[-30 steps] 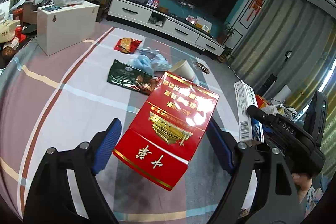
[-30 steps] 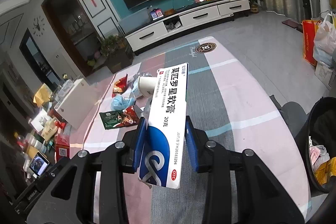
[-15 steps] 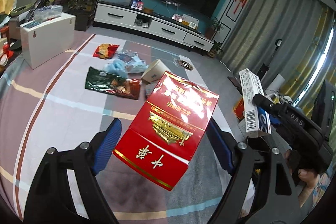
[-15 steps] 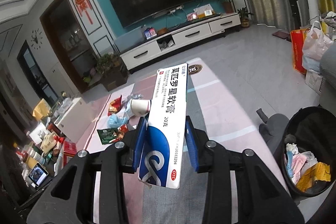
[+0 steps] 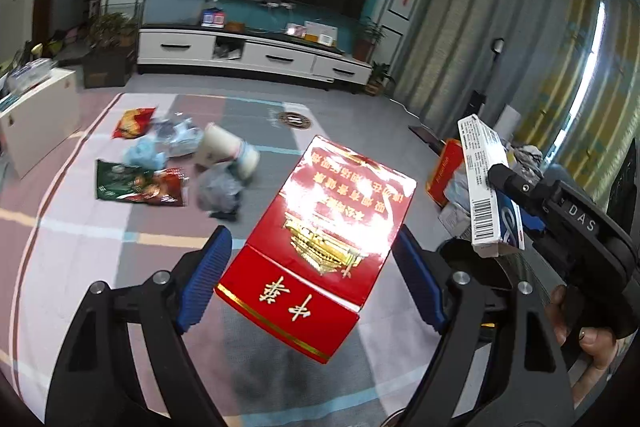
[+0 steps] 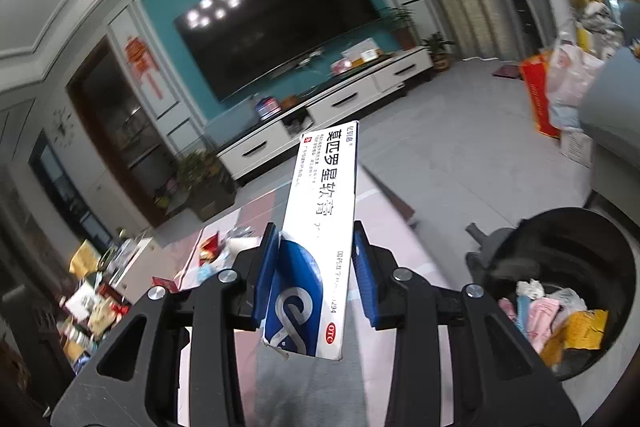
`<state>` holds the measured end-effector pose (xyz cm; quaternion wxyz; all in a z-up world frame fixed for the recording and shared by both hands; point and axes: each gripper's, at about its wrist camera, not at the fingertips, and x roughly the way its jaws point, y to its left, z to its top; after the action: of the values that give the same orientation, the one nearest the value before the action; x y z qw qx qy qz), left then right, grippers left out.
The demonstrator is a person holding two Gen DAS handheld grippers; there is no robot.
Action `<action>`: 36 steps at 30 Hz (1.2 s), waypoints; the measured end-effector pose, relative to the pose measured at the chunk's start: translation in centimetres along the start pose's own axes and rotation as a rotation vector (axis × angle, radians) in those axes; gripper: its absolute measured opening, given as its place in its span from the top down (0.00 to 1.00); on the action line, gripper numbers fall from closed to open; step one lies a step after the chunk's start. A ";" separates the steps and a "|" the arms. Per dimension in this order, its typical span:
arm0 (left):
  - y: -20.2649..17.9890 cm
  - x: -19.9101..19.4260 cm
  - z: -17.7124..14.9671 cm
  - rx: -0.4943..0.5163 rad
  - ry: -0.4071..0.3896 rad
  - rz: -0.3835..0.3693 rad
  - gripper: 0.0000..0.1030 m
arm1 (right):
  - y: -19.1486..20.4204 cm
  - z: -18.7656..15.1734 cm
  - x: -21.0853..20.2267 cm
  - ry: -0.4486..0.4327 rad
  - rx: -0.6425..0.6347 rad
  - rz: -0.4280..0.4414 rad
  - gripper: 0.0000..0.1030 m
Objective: Collect trash
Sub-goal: 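Lift the ointment box and red box and carry them over the black bin, then open both tools to drop the ointment box and red box into the bin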
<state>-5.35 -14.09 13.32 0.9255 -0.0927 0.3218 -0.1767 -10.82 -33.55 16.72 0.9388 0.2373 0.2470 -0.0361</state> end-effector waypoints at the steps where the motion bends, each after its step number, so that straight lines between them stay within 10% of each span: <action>1: -0.8 0.3 0.1 0.008 0.008 -0.014 0.20 | -0.6 0.1 -0.3 -0.007 0.015 -0.007 0.64; 18: -10.6 6.7 -0.7 0.090 0.127 -0.245 0.20 | -9.8 0.0 -4.2 -0.093 0.218 -0.284 0.64; 36: -17.1 16.8 -6.0 0.022 0.456 -0.479 0.21 | -17.9 -3.0 -2.7 0.060 0.387 -0.543 0.64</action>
<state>-1.43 -36.68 4.08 0.7626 -0.1140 0.4880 -0.4091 -17.87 -48.14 8.04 0.8248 0.3378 0.3172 -0.3240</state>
